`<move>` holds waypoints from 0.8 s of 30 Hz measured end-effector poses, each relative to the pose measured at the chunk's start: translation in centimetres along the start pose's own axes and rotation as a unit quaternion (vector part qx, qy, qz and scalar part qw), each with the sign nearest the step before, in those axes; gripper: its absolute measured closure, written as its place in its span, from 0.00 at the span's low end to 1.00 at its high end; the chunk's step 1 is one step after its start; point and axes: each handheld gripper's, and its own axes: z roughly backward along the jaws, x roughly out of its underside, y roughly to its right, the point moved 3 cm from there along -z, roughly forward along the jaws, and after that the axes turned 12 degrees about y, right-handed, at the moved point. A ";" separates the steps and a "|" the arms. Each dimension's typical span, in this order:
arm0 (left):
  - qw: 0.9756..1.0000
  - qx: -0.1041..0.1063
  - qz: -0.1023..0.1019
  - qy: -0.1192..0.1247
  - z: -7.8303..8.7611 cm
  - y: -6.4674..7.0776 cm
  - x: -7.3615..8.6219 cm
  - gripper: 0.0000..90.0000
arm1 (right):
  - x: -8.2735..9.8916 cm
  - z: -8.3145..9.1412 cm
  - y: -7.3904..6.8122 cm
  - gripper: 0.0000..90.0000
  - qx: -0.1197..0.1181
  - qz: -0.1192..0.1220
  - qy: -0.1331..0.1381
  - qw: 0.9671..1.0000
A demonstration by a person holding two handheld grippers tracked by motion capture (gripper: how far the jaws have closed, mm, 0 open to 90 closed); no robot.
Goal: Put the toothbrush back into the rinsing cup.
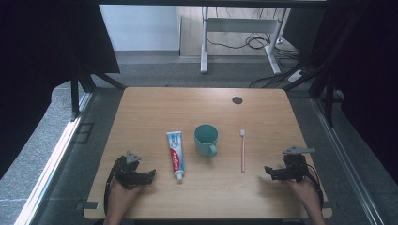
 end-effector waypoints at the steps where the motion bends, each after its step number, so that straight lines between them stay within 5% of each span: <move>1: 1.000 0.000 0.000 0.000 0.0 0.0 0.0 0.00 | -0.1 -0.1 0.0 0.00 0.000 0.000 -0.002 1.000; 24: 1.000 0.000 0.000 0.000 0.0 0.1 0.0 0.00 | -1.7 -2.0 -0.5 0.00 -0.017 -0.018 -0.053 0.998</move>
